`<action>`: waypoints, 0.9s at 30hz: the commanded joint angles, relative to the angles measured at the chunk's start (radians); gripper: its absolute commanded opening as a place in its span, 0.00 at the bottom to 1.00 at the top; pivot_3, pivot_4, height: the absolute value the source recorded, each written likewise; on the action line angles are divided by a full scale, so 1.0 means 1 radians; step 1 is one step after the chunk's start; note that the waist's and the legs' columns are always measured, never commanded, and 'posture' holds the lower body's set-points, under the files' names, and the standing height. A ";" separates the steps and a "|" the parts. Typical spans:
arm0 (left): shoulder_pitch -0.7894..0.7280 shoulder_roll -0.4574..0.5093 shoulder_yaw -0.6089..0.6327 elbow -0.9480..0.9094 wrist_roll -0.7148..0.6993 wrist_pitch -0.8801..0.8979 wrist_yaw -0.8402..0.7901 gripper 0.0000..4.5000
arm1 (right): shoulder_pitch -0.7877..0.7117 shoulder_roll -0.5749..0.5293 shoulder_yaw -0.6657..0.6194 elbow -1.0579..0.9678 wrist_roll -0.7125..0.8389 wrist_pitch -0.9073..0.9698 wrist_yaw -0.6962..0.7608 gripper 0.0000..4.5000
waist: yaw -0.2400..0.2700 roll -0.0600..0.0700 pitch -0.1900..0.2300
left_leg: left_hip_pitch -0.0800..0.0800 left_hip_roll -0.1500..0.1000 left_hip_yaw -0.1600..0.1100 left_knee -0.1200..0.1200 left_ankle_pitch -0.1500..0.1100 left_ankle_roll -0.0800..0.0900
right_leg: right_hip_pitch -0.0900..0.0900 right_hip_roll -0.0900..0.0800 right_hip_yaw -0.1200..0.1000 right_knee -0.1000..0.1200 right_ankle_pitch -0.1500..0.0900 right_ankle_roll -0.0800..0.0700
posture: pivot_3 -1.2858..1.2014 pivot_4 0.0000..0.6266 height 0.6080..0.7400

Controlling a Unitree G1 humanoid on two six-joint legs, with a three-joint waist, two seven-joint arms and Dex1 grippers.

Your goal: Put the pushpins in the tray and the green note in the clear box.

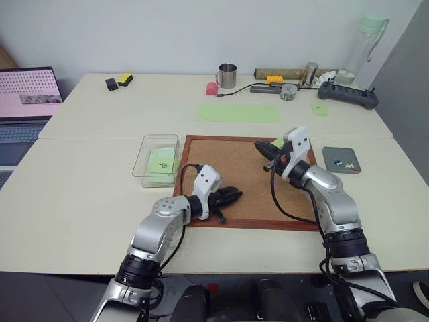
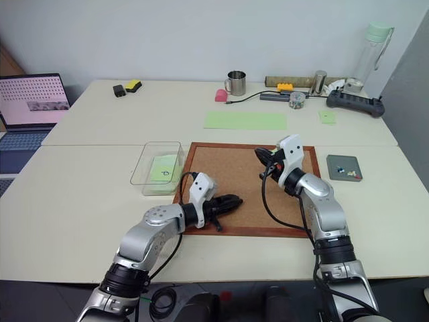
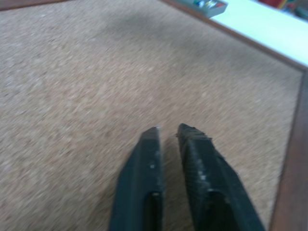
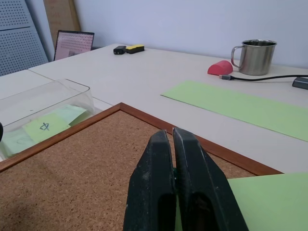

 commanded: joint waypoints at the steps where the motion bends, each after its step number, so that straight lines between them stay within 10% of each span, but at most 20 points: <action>1: -0.035 -0.043 0.070 -0.071 -0.106 0.057 0.020 0.38 | 0.003 -0.017 0.000 -0.063 -0.007 -0.026 0.007 0.00 | 0.000 0.000 0.000 | 0.000 0.000 0.000 0.000 0.000 0.000 | 0.000 0.000 0.000 0.000 0.000 0.000 | 0.52 0.24 1.00; 15: -0.050 -0.055 0.109 -0.105 -0.200 0.144 0.046 1.00 | 0.065 -0.132 0.108 -0.048 -0.198 -0.240 0.051 0.00 | 0.000 -0.001 0.001 | 0.000 0.000 0.002 0.000 0.000 0.000 | 0.000 0.000 0.000 0.000 0.000 0.000 | 0.52 0.24 1.00; 27: -0.066 -0.069 0.135 -0.101 -0.242 0.158 0.077 1.00 | 0.024 -0.236 0.189 0.081 -0.479 -0.526 -0.043 0.00 | -0.001 -0.001 0.001 | 0.000 0.000 0.003 0.000 0.000 0.000 | 0.000 0.000 0.000 -0.001 0.000 0.000 | 0.52 0.24 1.00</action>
